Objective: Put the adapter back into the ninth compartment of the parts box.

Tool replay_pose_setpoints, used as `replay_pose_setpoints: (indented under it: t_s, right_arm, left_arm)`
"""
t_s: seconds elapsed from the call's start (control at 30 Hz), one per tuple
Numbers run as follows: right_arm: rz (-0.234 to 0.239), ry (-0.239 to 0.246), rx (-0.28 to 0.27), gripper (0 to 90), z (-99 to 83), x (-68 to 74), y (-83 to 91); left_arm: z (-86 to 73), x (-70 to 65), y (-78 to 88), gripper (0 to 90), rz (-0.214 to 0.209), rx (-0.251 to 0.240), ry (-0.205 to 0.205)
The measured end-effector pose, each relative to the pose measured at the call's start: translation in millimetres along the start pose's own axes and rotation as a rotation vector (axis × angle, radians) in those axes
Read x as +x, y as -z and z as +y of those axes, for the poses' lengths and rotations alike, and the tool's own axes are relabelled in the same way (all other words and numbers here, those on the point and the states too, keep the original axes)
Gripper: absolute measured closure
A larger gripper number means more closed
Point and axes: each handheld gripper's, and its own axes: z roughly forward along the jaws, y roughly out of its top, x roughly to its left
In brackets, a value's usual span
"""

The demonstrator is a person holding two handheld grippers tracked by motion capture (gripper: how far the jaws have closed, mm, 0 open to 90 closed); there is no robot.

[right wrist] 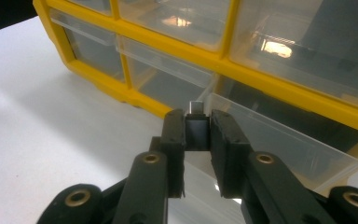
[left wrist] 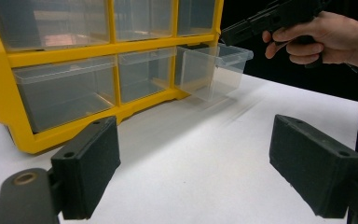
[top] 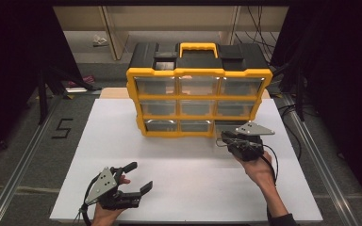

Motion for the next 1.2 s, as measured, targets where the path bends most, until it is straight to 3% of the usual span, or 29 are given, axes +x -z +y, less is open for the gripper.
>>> replay_pose_setpoints:
  t_s: [0.63, 0.83, 1.2]
  right_arm:
    - [0.001, -0.025, 0.011, 75.0, -0.8, -5.2, -12.0]
    - [0.011, -0.039, 0.011, 55.3, 1.0, -5.2, -12.2]
    - [0.023, -0.036, -0.008, 44.4, 5.7, 1.4, -6.0]
  left_arm:
    - [-0.2, 0.2, -0.2, 15.6, -0.002, 0.001, 0.003]
    - [-0.1, 0.2, 0.1, 15.6, -0.001, 0.0, 0.003]
    - [0.0, 0.0, 0.3, 15.6, -0.003, 0.001, 0.002]
